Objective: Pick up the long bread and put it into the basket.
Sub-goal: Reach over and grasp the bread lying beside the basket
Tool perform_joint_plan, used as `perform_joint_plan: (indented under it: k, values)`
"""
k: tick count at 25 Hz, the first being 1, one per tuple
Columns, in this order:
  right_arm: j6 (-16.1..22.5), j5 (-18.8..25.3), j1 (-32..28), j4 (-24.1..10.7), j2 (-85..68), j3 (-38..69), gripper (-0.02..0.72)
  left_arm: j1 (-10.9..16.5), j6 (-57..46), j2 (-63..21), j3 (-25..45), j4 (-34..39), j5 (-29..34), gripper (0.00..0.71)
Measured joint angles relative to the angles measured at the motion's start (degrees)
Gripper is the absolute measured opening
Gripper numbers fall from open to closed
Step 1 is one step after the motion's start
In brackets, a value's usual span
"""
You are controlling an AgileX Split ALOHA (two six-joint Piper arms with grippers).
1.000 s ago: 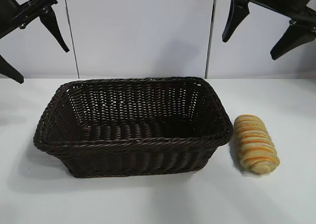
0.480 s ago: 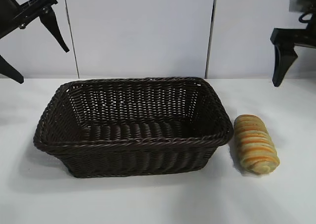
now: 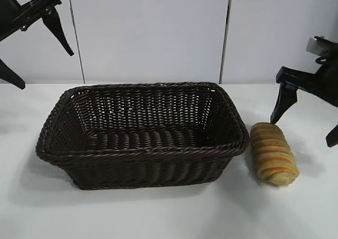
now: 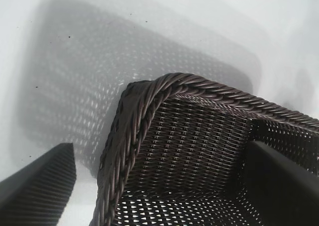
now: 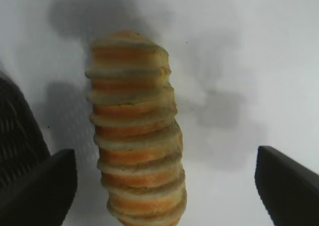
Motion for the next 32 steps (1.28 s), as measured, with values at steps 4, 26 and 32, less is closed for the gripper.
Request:
perform_joint_plan:
  k: [4, 26, 32]
  values:
    - [-0.7, -0.6, 0.0, 2.1, 0.0, 0.1, 0.641, 0.0, 0.1, 0.0, 0.0, 0.0, 0.1, 0.661]
    - [-0.3, -4.5, 6.2, -0.8, 2.4, 0.1, 0.641, 0.0, 0.1, 0.0, 0.0, 0.1, 1.6, 0.661]
    - [-0.3, -5.0, 6.2, -0.7, 4.8, 0.1, 0.6, 0.0, 0.1, 0.0, 0.0, 0.1, 1.7, 0.661]
